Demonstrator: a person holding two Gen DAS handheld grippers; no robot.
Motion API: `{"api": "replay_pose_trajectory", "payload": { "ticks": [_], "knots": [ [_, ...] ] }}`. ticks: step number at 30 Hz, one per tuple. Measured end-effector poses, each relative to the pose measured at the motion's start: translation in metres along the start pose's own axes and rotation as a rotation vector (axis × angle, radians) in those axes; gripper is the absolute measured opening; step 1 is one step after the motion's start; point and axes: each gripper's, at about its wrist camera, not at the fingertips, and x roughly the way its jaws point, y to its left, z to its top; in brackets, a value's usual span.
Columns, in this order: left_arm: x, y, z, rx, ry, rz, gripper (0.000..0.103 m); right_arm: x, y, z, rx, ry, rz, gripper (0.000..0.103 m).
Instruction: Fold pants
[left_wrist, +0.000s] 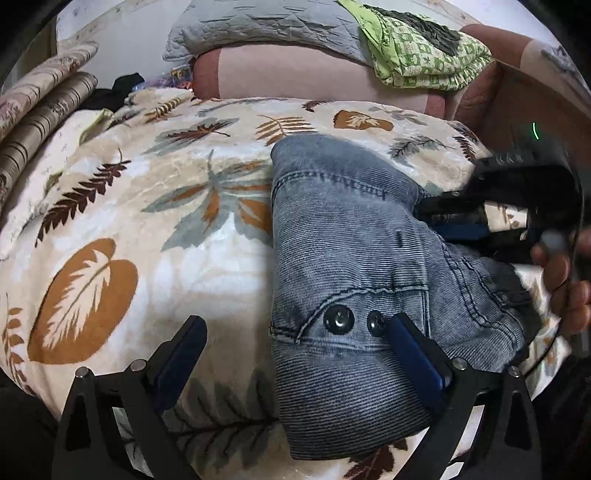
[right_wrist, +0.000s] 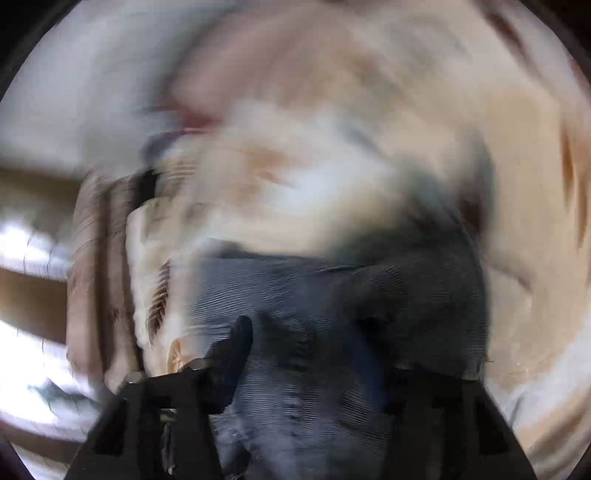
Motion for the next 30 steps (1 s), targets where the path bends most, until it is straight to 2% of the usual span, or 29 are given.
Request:
{"api": "replay_pose_trajectory", "payload": {
  "ticks": [1, 2, 4, 5, 6, 7, 8, 9, 11, 12, 13, 14, 15, 16, 18, 19, 20, 21, 22, 23, 25, 27, 28, 29, 30],
  "knots": [
    [-0.004, 0.004, 0.001, -0.017, 0.003, -0.029, 0.099, -0.003, -0.006, 0.001, 0.03, -0.027, 0.055, 0.03],
    [-0.008, 0.009, 0.003, -0.046, 0.006, -0.054, 0.099, -0.008, -0.004, -0.001, 0.012, -0.032, 0.058, 0.03],
    [-0.027, 0.018, 0.01, -0.125, -0.058, -0.081, 0.099, -0.012, 0.008, -0.007, -0.076, -0.035, -0.008, 0.03],
    [-0.037, 0.019, 0.013, -0.133, -0.113, -0.081, 0.099, -0.012, 0.01, -0.007, -0.091, -0.036, -0.019, 0.03],
    [-0.041, 0.019, 0.014, -0.124, -0.133, -0.067, 0.099, -0.013, 0.008, -0.007, -0.072, -0.037, -0.01, 0.03],
    [-0.039, 0.014, 0.013, -0.093, -0.124, -0.035, 0.099, -0.016, 0.003, -0.006, -0.053, -0.038, 0.001, 0.03],
    [-0.028, 0.008, 0.011, -0.05, -0.071, -0.009, 0.099, -0.015, 0.003, -0.004, -0.04, -0.038, 0.006, 0.03],
    [-0.005, -0.002, 0.004, 0.023, 0.044, 0.02, 0.099, -0.017, 0.003, -0.005, -0.041, -0.034, -0.001, 0.031],
    [0.002, 0.001, -0.006, -0.002, 0.009, 0.006, 0.1, -0.021, 0.019, -0.007, -0.076, -0.013, -0.058, 0.035],
    [0.003, 0.003, -0.004, -0.013, 0.031, 0.0, 0.1, -0.028, 0.034, -0.009, -0.117, -0.016, -0.09, 0.036],
    [0.003, 0.003, -0.002, -0.008, 0.036, -0.007, 0.1, -0.032, 0.047, -0.011, -0.155, -0.027, -0.078, 0.037],
    [0.004, 0.002, -0.001, 0.002, 0.038, -0.005, 0.1, -0.04, 0.059, -0.011, -0.193, -0.036, -0.041, 0.048],
    [0.004, 0.002, -0.001, 0.007, 0.03, -0.004, 0.1, -0.048, 0.069, -0.01, -0.219, -0.04, 0.005, 0.054],
    [0.004, 0.002, -0.002, 0.005, 0.026, -0.002, 0.1, -0.043, 0.08, -0.004, -0.228, -0.049, 0.033, 0.065],
    [0.003, 0.003, -0.001, 0.005, 0.026, -0.006, 0.1, -0.046, 0.083, 0.004, -0.242, -0.081, 0.04, 0.07],
    [0.004, 0.004, -0.001, 0.007, 0.026, -0.013, 0.1, -0.036, 0.073, 0.01, -0.227, -0.086, -0.033, 0.07],
    [0.004, 0.004, -0.001, 0.005, 0.029, -0.019, 0.1, -0.024, 0.058, 0.017, -0.203, -0.069, -0.099, 0.055],
    [0.004, 0.005, -0.003, -0.002, 0.029, -0.021, 0.1, -0.011, 0.036, 0.024, -0.149, -0.036, -0.081, 0.041],
    [0.004, 0.006, -0.004, -0.007, 0.028, -0.026, 0.1, -0.008, 0.015, 0.027, -0.049, -0.044, -0.056, 0.027],
    [0.005, 0.006, -0.003, -0.009, 0.029, -0.029, 0.1, -0.016, 0.01, 0.027, -0.008, -0.069, -0.038, 0.028],
    [0.006, 0.007, -0.003, -0.012, 0.031, -0.031, 0.101, -0.025, 0.028, 0.025, -0.071, -0.073, -0.086, 0.029],
    [0.007, 0.008, -0.003, -0.016, 0.033, -0.035, 0.101, -0.037, 0.052, 0.018, -0.158, -0.082, -0.132, 0.036],
    [0.007, 0.008, -0.003, -0.018, 0.034, -0.037, 0.101, -0.044, 0.055, 0.014, -0.19, -0.092, -0.114, 0.049],
    [0.006, 0.008, -0.003, -0.02, 0.035, -0.037, 0.101, -0.051, 0.059, 0.01, -0.22, -0.112, -0.096, 0.069],
    [0.006, 0.007, -0.003, -0.021, 0.037, -0.034, 0.101, -0.056, 0.055, 0.007, -0.233, -0.152, -0.122, 0.076]
  ]
}}
